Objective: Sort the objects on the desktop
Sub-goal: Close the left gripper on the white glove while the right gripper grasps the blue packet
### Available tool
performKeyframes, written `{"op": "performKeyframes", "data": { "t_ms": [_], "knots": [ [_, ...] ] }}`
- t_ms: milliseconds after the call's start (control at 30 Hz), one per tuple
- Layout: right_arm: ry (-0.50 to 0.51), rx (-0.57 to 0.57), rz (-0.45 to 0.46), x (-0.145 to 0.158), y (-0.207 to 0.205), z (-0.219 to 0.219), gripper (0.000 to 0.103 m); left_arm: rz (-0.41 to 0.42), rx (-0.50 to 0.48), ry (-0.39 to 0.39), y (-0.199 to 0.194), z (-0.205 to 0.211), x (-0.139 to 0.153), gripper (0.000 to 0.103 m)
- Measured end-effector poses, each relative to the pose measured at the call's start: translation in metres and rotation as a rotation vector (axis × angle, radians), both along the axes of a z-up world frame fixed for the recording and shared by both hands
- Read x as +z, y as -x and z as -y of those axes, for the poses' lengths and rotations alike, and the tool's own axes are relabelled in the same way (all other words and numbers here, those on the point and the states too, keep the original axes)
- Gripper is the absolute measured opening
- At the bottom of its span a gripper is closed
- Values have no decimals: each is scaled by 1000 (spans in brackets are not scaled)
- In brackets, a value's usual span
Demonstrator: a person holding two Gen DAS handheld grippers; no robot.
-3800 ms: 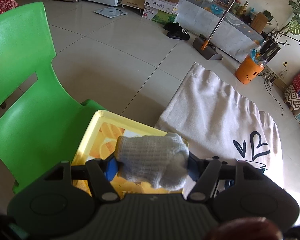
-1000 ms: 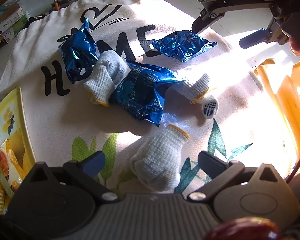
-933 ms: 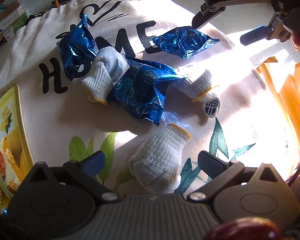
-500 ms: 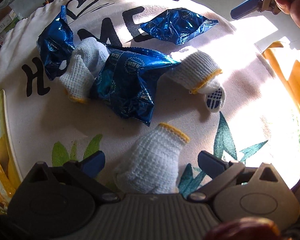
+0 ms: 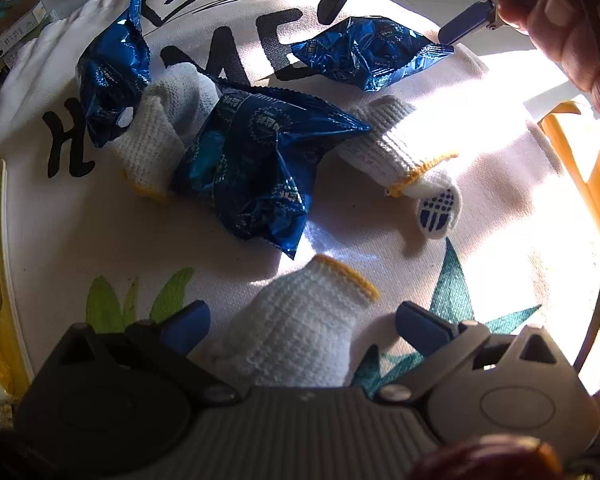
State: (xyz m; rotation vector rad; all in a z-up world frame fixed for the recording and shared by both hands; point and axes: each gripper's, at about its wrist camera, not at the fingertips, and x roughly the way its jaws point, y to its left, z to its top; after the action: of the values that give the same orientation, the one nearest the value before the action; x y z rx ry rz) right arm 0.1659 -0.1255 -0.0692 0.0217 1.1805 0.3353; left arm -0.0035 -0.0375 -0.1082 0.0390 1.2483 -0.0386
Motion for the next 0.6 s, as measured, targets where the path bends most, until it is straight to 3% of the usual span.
{"op": "performKeyframes", "data": {
  "t_ms": [600],
  "knots": [
    [110, 83, -36, -36, -6, -21, 95, 12, 38, -1, -2, -1, 3, 103]
  ]
}}
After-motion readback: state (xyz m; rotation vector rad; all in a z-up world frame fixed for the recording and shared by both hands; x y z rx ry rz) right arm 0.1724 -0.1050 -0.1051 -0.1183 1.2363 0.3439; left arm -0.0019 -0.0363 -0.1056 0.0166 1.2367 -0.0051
